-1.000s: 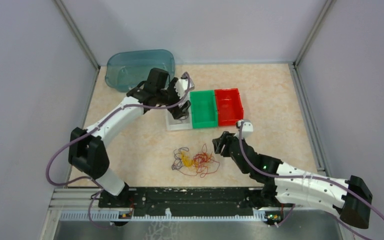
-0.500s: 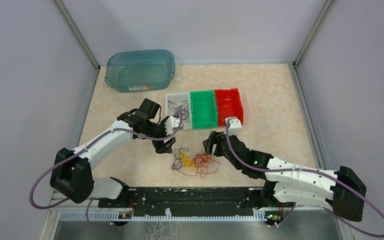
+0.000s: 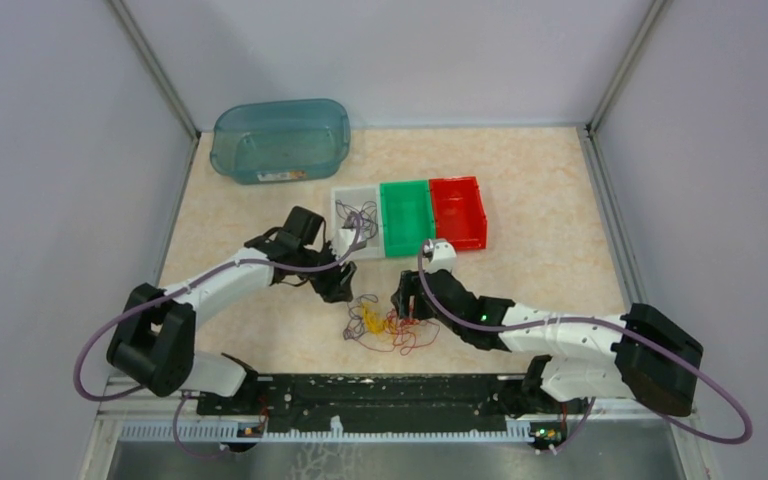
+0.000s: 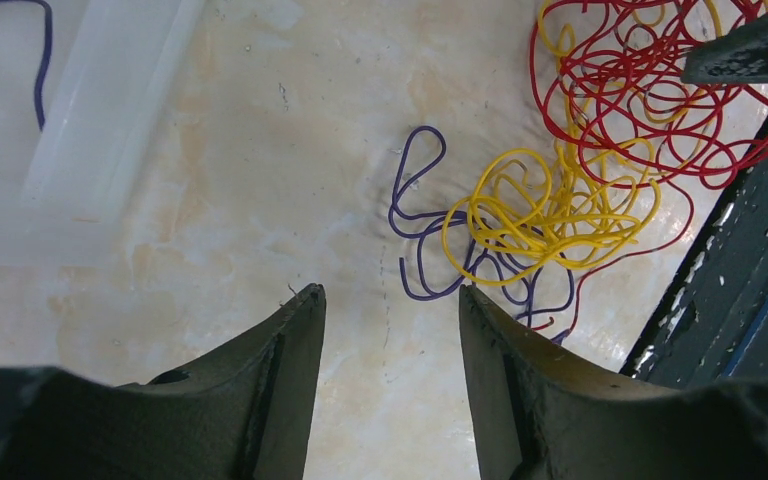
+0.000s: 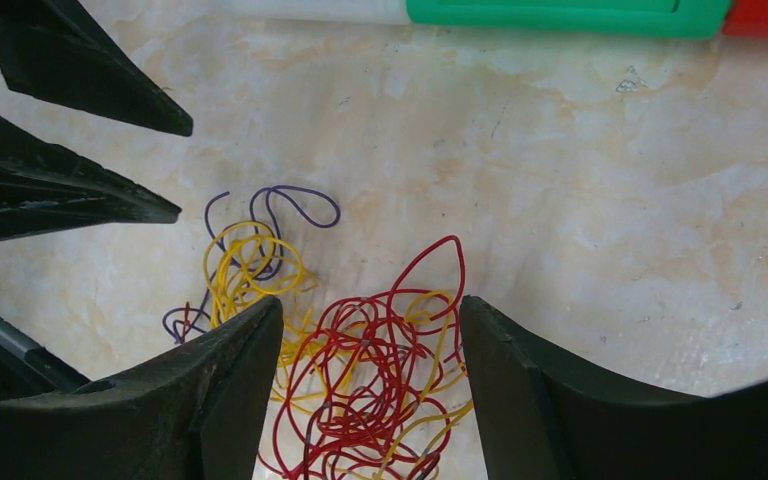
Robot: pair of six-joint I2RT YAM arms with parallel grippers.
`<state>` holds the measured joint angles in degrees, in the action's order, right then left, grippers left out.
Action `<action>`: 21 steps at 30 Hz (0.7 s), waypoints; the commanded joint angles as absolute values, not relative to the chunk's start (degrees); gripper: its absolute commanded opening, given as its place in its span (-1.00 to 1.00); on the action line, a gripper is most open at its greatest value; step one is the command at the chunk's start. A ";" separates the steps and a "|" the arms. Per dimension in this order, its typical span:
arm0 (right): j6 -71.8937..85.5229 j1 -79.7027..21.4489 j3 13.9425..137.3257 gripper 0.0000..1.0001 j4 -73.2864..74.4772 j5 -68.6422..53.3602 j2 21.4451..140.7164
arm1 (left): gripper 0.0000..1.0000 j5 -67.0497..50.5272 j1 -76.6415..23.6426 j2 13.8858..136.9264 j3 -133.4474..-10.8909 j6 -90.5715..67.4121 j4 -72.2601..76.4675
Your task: Untangle the cables
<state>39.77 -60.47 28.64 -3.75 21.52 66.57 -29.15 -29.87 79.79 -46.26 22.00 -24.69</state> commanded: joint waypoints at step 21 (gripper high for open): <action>44.38 -60.06 24.44 0.08 -8.04 22.17 63.89 | -0.06 -19.99 -34.45 86.42 -45.84 19.09 -20.27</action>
<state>43.75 -60.47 24.71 -6.00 21.52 65.98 -22.06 -34.37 87.13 -44.97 18.22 -20.95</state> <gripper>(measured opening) 0.547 0.463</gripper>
